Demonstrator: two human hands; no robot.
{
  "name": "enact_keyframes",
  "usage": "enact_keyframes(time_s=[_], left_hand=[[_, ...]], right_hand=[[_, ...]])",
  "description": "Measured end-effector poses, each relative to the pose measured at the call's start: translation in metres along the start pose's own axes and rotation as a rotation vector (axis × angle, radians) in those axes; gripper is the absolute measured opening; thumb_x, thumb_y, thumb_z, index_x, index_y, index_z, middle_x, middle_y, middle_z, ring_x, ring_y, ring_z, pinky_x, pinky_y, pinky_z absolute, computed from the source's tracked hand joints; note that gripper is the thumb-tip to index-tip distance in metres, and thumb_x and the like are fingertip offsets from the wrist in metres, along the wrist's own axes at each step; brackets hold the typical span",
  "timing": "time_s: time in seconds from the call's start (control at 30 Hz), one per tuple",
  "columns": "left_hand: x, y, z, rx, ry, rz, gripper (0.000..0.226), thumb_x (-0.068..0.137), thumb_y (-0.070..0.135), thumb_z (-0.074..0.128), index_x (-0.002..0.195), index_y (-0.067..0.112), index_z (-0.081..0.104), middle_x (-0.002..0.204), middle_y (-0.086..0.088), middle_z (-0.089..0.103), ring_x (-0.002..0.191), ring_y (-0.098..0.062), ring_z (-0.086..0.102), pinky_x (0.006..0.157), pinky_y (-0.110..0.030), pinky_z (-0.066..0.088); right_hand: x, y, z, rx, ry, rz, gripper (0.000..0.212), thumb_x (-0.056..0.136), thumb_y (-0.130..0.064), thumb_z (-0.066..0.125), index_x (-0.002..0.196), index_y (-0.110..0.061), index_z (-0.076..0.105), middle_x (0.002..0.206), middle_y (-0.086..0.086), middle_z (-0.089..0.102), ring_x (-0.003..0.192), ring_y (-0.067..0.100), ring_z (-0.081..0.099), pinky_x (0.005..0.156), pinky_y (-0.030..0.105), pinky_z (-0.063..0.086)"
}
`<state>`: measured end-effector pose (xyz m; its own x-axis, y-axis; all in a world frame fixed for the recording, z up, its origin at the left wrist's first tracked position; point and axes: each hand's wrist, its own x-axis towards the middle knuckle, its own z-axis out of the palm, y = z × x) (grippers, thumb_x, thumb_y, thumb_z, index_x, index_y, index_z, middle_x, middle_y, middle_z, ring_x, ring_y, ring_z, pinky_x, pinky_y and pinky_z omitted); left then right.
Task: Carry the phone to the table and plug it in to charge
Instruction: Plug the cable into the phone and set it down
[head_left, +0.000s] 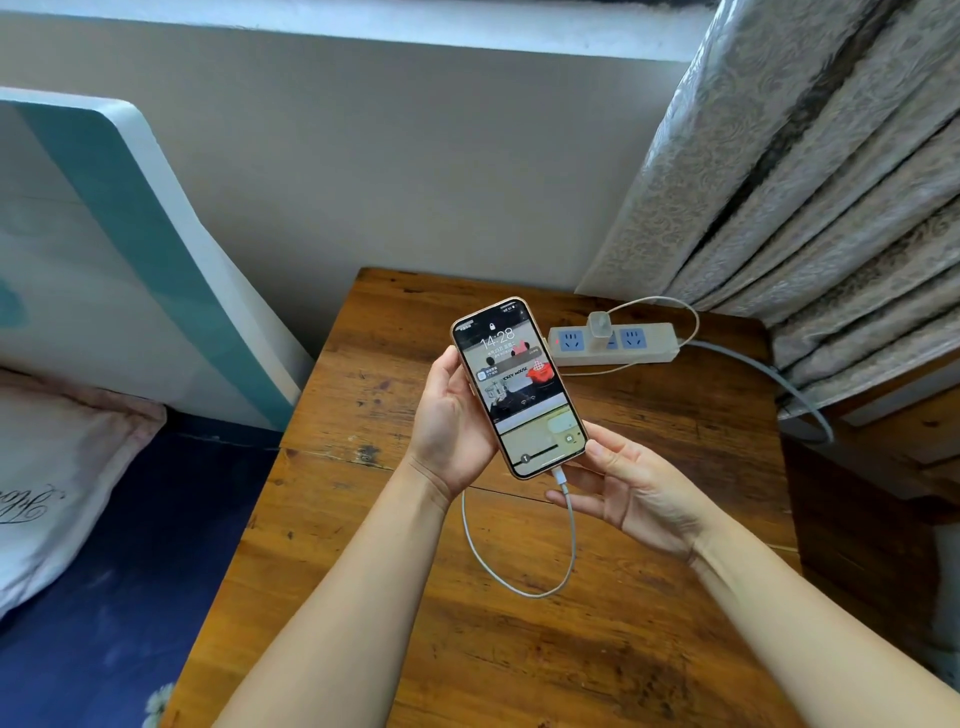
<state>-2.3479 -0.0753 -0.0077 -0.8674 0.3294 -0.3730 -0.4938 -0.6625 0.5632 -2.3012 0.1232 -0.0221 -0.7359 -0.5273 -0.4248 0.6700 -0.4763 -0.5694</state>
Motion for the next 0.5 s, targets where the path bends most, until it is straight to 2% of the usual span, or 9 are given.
enact_keyframes(time_s=[0.1, 0.2, 0.37, 0.5], left_hand=[[0.004, 0.007, -0.005, 0.000, 0.025, -0.020, 0.057, 0.095, 0.053, 0.022, 0.135, 0.021, 0.047, 0.133, -0.012, 0.057, 0.120, -0.031, 0.055, 0.093, -0.047, 0.049], [0.007, 0.010, -0.012, 0.022, 0.050, -0.041, 0.056, 0.095, 0.052, 0.021, 0.136, 0.020, 0.044, 0.133, -0.014, 0.057, 0.120, -0.031, 0.055, 0.094, -0.048, 0.048], [0.013, 0.012, -0.021, 0.063, 0.118, -0.037, 0.046, 0.097, 0.043, 0.029, 0.121, 0.015, 0.056, 0.121, -0.014, 0.065, 0.112, -0.028, 0.061, 0.087, -0.043, 0.054], [0.021, 0.009, -0.036, 0.103, 0.207, -0.014, 0.031, 0.098, 0.028, 0.040, 0.108, 0.009, 0.061, 0.104, -0.012, 0.069, 0.098, -0.023, 0.066, 0.078, -0.038, 0.058]], right_hand=[[0.002, -0.001, -0.003, -0.002, 0.018, 0.021, 0.038, 0.086, -0.012, 0.056, 0.123, -0.013, 0.064, 0.120, 0.012, 0.068, 0.109, 0.026, 0.066, 0.081, 0.044, 0.057], [0.004, 0.001, -0.007, -0.002, 0.041, 0.042, 0.039, 0.086, -0.010, 0.055, 0.125, -0.012, 0.062, 0.122, 0.014, 0.067, 0.110, 0.028, 0.065, 0.082, 0.046, 0.058], [0.005, 0.004, -0.012, 0.012, 0.051, 0.061, 0.039, 0.086, -0.008, 0.055, 0.125, -0.010, 0.061, 0.123, 0.015, 0.067, 0.112, 0.029, 0.064, 0.083, 0.048, 0.057], [0.008, 0.004, -0.023, -0.018, 0.124, 0.060, 0.043, 0.084, -0.006, 0.056, 0.127, -0.005, 0.058, 0.127, 0.017, 0.064, 0.117, 0.031, 0.061, 0.081, 0.048, 0.058]])
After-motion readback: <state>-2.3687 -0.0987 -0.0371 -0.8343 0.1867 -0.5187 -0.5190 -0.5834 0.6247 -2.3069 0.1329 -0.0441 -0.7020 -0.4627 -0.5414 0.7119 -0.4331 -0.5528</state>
